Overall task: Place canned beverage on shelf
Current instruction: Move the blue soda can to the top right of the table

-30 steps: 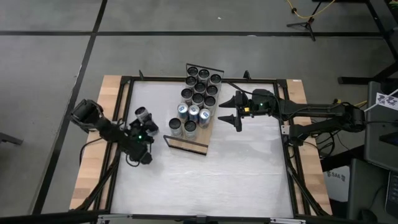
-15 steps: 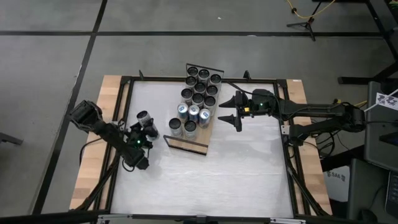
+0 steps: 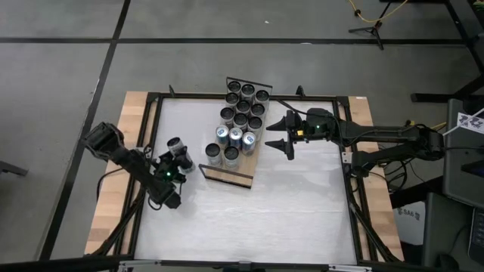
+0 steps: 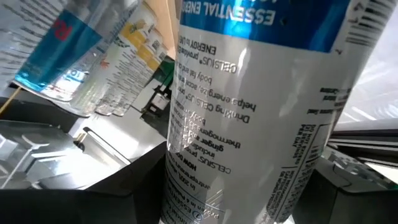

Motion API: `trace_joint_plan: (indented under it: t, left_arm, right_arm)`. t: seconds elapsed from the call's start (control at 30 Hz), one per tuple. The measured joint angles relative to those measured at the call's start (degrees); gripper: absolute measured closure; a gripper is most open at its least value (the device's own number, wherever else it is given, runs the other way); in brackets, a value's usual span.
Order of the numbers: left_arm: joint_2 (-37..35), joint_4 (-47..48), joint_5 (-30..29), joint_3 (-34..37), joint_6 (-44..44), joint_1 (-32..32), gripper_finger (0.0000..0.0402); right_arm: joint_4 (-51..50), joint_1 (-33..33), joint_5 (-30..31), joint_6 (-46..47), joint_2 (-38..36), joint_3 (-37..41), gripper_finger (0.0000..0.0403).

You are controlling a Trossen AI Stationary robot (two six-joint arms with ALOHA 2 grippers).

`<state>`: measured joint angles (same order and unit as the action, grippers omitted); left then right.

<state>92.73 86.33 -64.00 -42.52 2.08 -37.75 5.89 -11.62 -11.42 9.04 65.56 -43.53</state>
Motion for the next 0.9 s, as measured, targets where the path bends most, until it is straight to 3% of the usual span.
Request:
trace_joint_plan:
  t: [0.27, 0.6, 0.9]
  left_arm:
    - [0.02, 3.78, -5.66, 0.0, 0.07, -3.55, 0.0157]
    - [0.02, 3.69, -6.13, -1.95, -1.91, -7.5, 0.0157]
    - [0.02, 3.69, -7.17, -6.59, -3.48, -9.53, 0.0157]
  right_arm:
    - [0.99, 0.0, -2.26, 3.53, 0.0, 0.0, 0.01]
    - [5.22, 0.02, -8.77, 8.31, 0.0, -0.01, 0.01]
    - [11.01, 0.02, -9.24, 10.67, 0.0, -0.02, 0.01]
